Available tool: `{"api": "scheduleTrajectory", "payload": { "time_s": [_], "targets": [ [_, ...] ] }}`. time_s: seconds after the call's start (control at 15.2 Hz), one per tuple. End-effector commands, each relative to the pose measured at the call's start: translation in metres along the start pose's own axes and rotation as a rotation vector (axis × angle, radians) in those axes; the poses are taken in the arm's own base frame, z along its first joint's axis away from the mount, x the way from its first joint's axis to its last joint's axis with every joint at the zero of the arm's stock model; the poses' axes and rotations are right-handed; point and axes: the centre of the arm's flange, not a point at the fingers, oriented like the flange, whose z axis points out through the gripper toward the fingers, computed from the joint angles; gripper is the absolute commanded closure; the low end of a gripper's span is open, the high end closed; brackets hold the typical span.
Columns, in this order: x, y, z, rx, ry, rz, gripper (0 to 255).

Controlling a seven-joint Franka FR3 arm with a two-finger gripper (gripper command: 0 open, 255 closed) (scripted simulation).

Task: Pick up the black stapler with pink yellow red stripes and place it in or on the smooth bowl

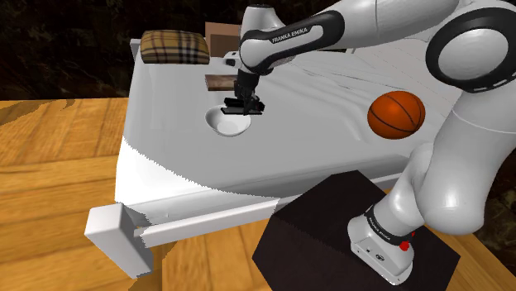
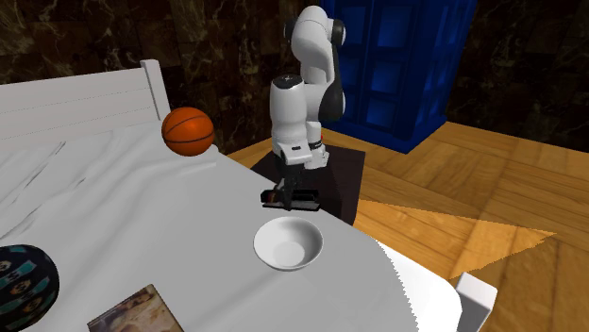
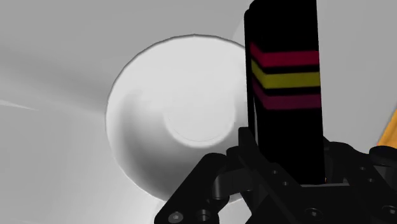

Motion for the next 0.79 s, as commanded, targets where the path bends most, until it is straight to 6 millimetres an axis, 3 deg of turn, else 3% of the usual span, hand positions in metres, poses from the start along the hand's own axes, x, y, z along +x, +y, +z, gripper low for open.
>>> {"api": "scheduleTrajectory", "payload": {
  "time_s": [0.0,0.2,0.73],
  "targets": [
    [0.009,0.025,0.002,0.0,0.0,-0.001,255],
    [0.022,0.061,0.004,0.0,0.0,-0.001,255],
    [0.021,0.061,0.046,0.0,0.0,-0.001,255]
  ]
}}
